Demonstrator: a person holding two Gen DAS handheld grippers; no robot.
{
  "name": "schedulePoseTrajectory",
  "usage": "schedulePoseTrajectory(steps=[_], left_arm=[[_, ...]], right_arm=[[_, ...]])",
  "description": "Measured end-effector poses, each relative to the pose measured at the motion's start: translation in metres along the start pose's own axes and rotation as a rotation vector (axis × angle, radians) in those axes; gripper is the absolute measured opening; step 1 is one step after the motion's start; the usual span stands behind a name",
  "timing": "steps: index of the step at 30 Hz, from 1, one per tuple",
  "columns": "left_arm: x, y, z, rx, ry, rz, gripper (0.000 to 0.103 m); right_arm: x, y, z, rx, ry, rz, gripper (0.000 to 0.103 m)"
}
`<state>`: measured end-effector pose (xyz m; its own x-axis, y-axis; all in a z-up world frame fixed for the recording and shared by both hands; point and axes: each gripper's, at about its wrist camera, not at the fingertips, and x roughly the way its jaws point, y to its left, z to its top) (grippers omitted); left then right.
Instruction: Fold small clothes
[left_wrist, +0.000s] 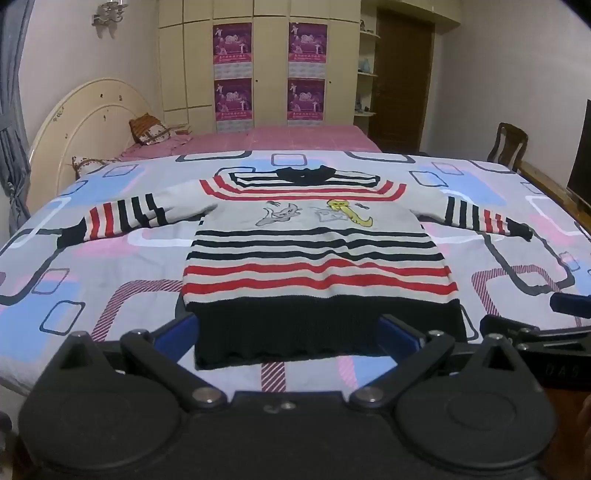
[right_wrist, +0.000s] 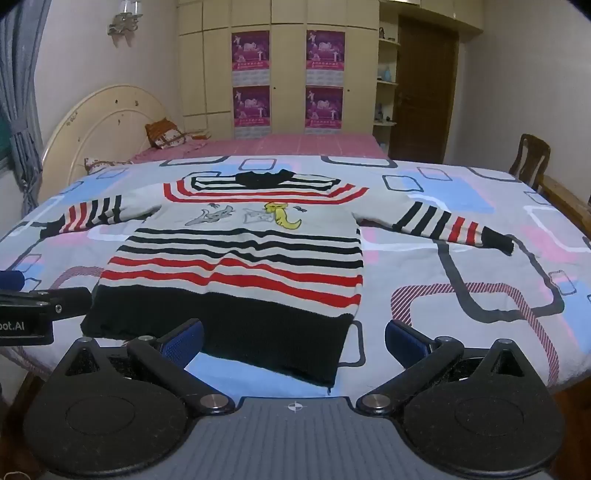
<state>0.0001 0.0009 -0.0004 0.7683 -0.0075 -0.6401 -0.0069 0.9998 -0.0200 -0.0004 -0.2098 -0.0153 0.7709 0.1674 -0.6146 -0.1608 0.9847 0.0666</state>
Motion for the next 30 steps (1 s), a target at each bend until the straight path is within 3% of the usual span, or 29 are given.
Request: schedulePoseTrajectory(steps=[30], left_arm=[[0.006, -0.005, 0.003, 0.014, -0.002, 0.031, 0.103]], right_arm=[[0.009, -0.003, 0.007, -0.001, -0.003, 0.013, 0.103]])
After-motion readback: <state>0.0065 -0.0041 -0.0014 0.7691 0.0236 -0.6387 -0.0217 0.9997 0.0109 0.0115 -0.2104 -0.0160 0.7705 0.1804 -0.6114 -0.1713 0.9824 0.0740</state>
